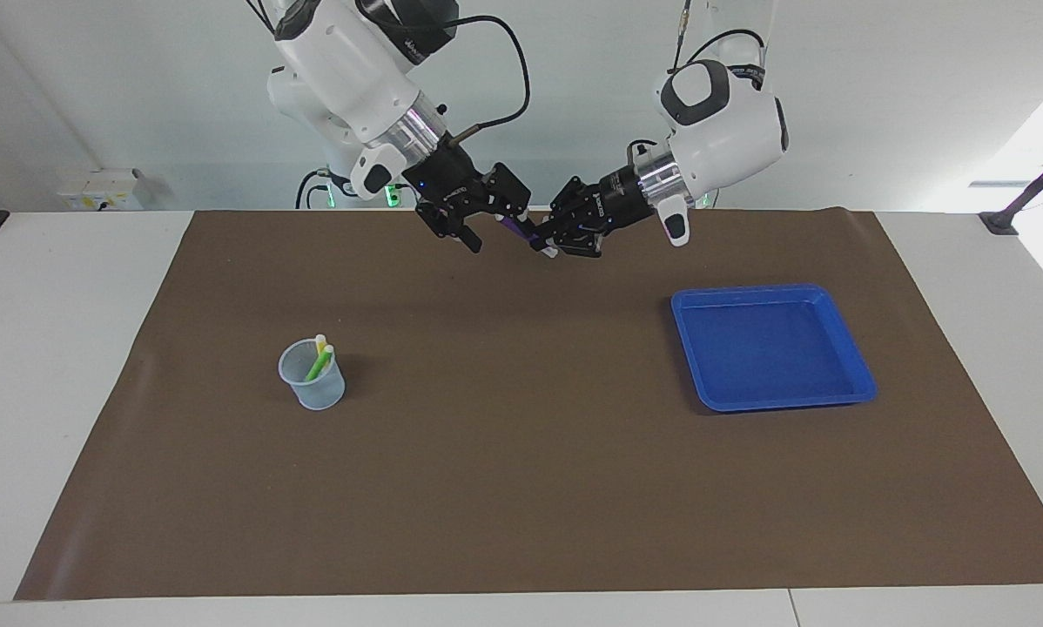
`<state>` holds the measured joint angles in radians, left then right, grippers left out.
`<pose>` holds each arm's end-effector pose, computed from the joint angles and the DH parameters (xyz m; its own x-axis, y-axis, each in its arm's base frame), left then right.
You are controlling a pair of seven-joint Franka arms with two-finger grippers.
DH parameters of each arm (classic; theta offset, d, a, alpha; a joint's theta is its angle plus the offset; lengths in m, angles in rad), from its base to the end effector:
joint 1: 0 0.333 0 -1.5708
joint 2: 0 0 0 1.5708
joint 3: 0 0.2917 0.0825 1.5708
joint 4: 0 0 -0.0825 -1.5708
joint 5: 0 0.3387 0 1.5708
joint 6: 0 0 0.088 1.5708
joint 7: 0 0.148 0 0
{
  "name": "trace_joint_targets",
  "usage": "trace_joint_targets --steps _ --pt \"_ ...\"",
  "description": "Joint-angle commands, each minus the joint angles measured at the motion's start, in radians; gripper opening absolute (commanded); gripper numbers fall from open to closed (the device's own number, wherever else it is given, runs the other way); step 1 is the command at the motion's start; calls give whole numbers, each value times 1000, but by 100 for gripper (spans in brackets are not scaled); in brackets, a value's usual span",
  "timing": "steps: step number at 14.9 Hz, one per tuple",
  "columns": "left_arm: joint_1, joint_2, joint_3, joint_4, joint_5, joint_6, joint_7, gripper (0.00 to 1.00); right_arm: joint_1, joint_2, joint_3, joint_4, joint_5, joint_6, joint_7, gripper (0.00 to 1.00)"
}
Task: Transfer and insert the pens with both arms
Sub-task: 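Lift the purple pen to the right gripper and hand it over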
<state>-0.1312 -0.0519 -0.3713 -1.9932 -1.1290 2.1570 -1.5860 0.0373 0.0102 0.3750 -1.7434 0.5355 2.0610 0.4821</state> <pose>0.4452 -0.3248 0.4937 -0.0913 0.5471 -0.8321 0.9956 0.0333 -0.0874 0.4991 0.2671 0.5418 0.9696 -0.2434 -0.0237 -0.2149 -0.8018 -0.5576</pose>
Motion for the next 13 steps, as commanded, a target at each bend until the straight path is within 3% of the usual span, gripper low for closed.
trace_joint_targets --steps 1,5,6,7,10,11,13 --pt "-4 -37 5 -42 -37 40 -12 0 -11 -18 7 -1 -34 -38 -37 100" --pt "-8 -37 5 -42 -38 50 -12 0 -11 -7 7 42 -42 -79 -39 98" --pt "-8 -37 3 -42 -38 52 -12 0 -11 -7 7 41 -42 -70 -42 92" --pt "-8 -37 3 -42 -40 52 -12 0 -11 -7 8 42 -42 -64 -40 79" --pt "-8 -37 3 -44 -44 61 -12 0 -11 -7 13 42 -42 -62 -45 19" --pt "-10 -37 3 -44 -44 61 -12 0 -11 -7 13 45 -43 -61 -45 5" --pt "-16 -37 3 -44 -46 72 -12 0 -10 -7 13 45 -42 -38 -46 0"
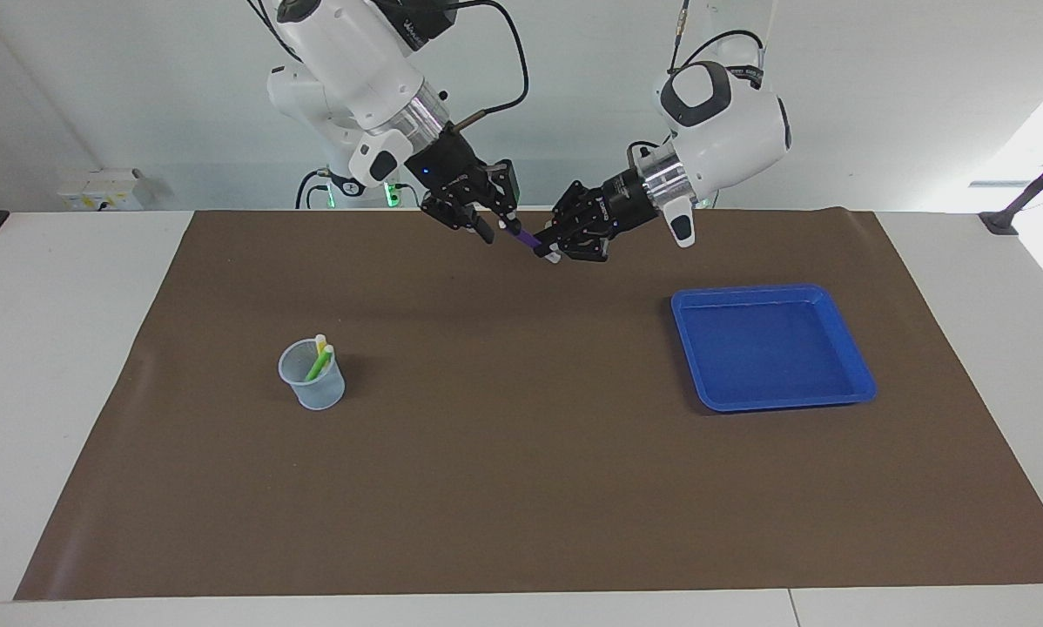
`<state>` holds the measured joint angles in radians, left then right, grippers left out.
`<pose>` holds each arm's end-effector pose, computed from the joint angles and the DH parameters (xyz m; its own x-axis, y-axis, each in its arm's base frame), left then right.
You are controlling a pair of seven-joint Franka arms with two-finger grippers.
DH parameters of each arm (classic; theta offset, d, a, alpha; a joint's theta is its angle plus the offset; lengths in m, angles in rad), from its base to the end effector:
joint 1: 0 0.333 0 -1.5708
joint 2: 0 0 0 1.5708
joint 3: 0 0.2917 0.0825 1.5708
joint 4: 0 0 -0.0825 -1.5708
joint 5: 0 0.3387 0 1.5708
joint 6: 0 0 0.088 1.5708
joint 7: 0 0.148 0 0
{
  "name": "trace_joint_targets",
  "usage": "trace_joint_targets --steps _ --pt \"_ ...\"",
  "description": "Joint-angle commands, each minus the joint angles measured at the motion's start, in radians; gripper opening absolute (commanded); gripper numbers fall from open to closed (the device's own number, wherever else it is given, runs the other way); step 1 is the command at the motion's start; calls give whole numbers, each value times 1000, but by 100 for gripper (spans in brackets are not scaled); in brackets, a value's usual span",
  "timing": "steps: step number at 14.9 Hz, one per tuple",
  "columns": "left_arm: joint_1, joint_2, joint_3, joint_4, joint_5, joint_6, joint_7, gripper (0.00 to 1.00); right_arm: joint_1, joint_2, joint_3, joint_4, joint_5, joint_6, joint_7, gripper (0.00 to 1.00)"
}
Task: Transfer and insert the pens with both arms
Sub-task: 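Lift the purple pen to the right gripper and hand it over, then insert the purple pen into the cup with the right gripper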
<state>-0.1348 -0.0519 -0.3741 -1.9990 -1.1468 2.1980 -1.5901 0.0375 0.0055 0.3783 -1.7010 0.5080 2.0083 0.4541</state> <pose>0.4486 -0.3247 0.4935 -0.1064 0.5366 -0.8371 0.9942 0.0692 -0.0820 0.4938 0.2690 0.5574 0.9822 -0.1878 0.0072 -0.1540 -0.8263 -0.5418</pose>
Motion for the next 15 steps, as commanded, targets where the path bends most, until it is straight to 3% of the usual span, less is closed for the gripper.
trace_joint_targets --steps 1,7,8,9,15 --pt "-14 -37 4 -38 -28 37 -8 0 -10 -2 11 3 -14 18 -17 0" --pt "-14 -37 4 -38 -42 48 -5 0 -18 -1 13 -8 -60 6 -84 0" --pt "-20 -37 4 -34 -40 57 -4 91 -21 -1 11 -12 -74 9 -115 0" --pt "-28 -39 4 -35 -40 83 -10 100 -24 -1 4 -16 -85 10 -138 0" --pt "-34 -42 6 -37 -39 95 -18 100 -27 -28 -119 -101 -242 17 -366 0"
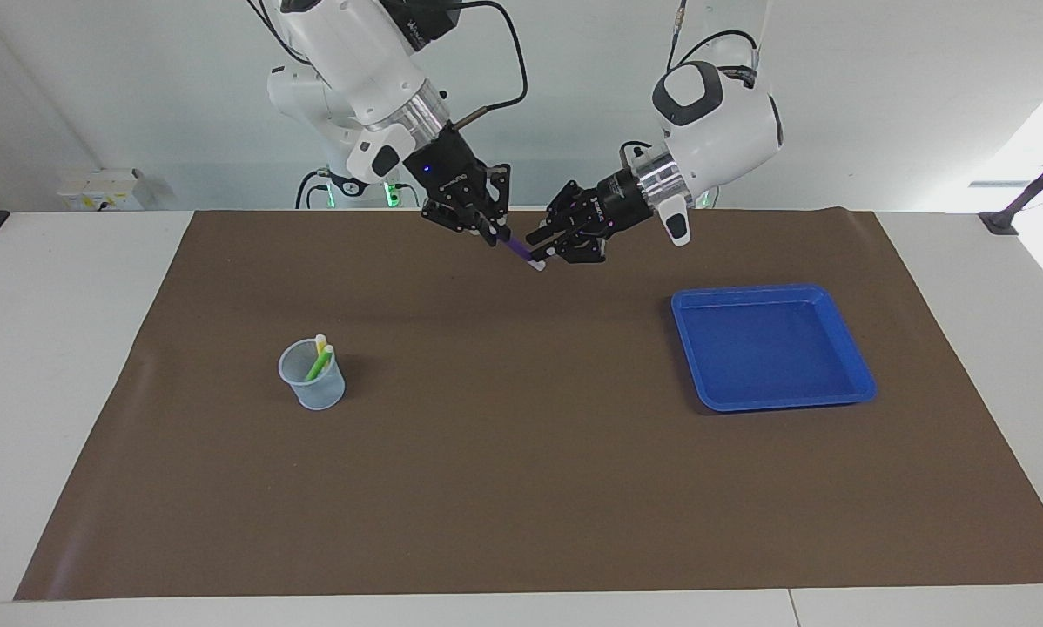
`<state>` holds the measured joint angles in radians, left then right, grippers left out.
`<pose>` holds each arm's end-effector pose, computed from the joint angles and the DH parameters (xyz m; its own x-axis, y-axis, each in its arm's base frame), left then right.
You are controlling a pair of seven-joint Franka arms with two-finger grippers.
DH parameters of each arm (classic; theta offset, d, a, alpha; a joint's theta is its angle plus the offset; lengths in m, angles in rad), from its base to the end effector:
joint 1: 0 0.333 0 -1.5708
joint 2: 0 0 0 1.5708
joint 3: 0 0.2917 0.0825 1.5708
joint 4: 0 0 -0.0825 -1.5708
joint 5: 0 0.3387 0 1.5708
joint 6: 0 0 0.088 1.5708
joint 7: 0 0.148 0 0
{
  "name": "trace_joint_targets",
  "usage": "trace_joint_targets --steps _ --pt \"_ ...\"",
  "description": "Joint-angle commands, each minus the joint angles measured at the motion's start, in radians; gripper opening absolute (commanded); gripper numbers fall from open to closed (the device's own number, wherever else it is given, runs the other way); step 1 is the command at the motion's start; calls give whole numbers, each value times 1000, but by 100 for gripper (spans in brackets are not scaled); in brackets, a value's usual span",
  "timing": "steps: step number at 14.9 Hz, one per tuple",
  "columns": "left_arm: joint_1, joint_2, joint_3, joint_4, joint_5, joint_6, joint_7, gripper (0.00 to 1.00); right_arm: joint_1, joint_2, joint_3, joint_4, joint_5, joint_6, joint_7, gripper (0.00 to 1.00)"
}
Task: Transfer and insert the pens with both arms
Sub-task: 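Insert the purple pen into the cup with the right gripper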
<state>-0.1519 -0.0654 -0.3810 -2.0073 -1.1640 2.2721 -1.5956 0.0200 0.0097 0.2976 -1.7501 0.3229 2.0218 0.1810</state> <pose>0.4484 -0.3287 0.4999 -0.1038 0.5270 -0.8435 0.9920 0.1163 -0.0494 0.5205 0.2022 0.5263 0.9843 0.0001 0.1764 0.0632 -0.9339 -0.3519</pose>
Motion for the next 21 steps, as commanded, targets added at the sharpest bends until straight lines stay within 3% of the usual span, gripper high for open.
trace_joint_targets --steps 1,8,16,20,21 --pt "-15 -28 14 -30 -20 21 -10 100 -9 -39 -70 -72 -100 5 -153 0" --pt "25 -28 17 -28 67 18 -10 100 -12 -28 -261 -166 -274 101 -501 0" --pt "213 -21 19 -21 76 23 -6 100 -12 -31 -314 -373 -286 286 -583 0" --pt "249 -11 19 -19 222 72 0 100 -12 -27 -314 -420 -285 348 -571 0" --pt "249 -11 17 -24 248 99 0 100 -12 -25 -314 -419 -283 351 -569 45"
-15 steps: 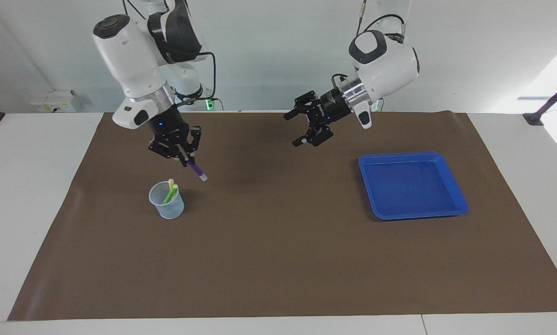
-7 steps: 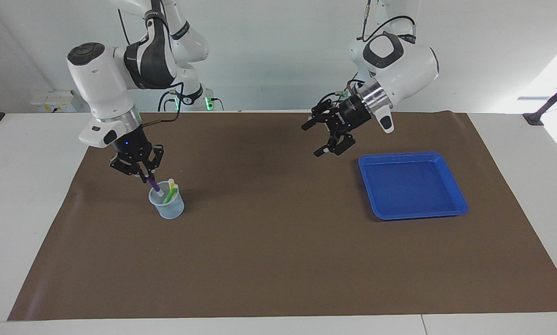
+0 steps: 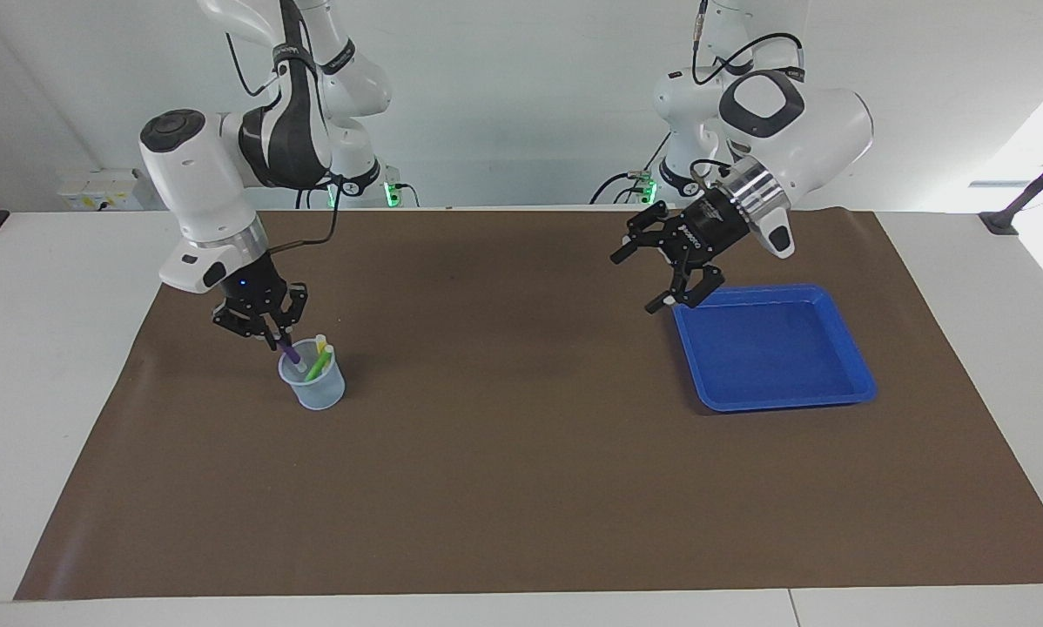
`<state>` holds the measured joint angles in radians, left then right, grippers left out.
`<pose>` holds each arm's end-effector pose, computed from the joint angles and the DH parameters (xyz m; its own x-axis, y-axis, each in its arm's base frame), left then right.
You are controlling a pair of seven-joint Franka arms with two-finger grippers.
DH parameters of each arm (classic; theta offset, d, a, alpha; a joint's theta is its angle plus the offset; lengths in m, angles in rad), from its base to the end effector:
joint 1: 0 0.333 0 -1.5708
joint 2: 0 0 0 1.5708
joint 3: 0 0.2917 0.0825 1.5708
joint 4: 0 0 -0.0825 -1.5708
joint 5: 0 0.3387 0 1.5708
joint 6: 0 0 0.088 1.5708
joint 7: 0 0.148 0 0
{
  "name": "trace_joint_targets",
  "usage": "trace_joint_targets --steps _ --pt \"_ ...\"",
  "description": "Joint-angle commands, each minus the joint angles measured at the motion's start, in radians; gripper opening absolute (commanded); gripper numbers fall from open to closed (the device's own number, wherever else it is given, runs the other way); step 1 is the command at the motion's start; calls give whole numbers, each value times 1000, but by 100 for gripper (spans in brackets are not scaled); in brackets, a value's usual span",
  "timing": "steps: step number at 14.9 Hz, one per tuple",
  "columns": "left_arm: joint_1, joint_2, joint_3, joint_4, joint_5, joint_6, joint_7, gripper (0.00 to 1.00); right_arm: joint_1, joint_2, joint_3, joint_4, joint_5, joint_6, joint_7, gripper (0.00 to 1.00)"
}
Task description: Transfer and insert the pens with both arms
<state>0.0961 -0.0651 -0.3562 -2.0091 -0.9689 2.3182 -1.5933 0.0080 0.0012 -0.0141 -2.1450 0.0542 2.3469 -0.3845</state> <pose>0.5234 -0.1843 0.4937 -0.1649 0.6343 -0.7553 0.9358 0.3426 0.0833 0.5277 -0.0008 0.3821 0.9210 0.3338 0.2010 0.3343 -0.9419 0.0323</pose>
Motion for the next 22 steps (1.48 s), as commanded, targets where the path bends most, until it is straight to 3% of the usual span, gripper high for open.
trace_joint_targets --steps 1,2,7,9,12,16,19,21,22 --pt "1 -12 -6 -26 74 70 -2 100 0 -15 -3 -23 -13 28 -4 82" --pt "4 -12 -6 -28 93 66 -2 100 0 -9 -3 -16 -10 28 -4 100" --pt "-1 -1 -6 -13 435 -6 45 100 0 -1 -6 76 1 -7 33 100" --pt "-1 11 22 38 536 -127 230 100 0 -13 -9 118 0 -70 108 100" --pt "-22 54 126 174 698 -354 552 100 0 -1 -9 264 -17 -266 267 100" --pt "-61 94 149 372 932 -622 891 100 4 6 -1 420 -92 -483 412 100" --pt "-96 84 212 463 980 -828 1149 100 4 -4 2 468 -88 -618 467 100" --pt "-134 64 278 493 975 -885 1260 100 6 -9 2 468 -79 -658 463 100" --pt "-133 35 279 463 972 -879 1279 100 4 -9 2 464 -74 -658 457 100"
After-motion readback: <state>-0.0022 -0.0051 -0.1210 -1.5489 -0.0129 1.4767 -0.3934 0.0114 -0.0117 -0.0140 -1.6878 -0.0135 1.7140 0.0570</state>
